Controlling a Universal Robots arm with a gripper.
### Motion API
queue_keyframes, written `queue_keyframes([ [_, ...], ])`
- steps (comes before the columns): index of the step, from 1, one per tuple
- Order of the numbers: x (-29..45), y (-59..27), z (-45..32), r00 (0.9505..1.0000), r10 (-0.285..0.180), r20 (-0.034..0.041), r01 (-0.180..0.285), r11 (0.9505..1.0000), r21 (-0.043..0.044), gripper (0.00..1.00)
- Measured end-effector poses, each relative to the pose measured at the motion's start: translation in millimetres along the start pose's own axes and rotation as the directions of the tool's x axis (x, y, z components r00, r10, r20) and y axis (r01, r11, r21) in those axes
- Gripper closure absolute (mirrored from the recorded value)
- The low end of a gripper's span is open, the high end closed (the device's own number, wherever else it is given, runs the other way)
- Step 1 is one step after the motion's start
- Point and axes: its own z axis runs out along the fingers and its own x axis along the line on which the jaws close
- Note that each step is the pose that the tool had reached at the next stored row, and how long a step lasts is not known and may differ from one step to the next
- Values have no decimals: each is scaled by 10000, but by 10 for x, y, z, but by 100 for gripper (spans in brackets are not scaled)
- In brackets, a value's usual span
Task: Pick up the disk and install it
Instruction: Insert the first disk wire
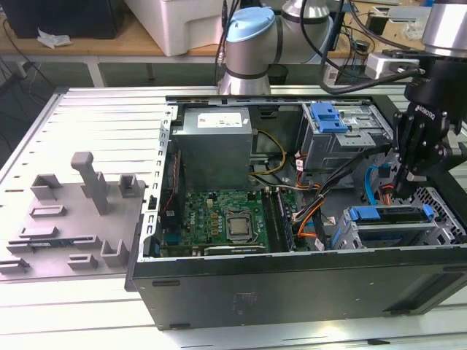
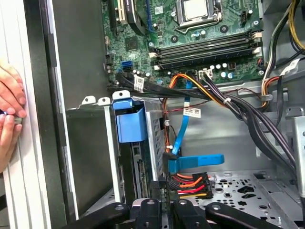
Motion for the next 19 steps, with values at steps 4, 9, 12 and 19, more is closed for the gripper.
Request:
queue_keyframes([
  [4,45,-4,-3,9992,-76,399,77,10000,-27,84],
  [9,99,-8,-4,9968,-155,788,159,9999,-49,84],
  [12,142,-10,2,9952,-194,957,201,9998,-56,84],
  [19,246,-20,-9,9928,-278,1168,286,9996,-54,84],
])
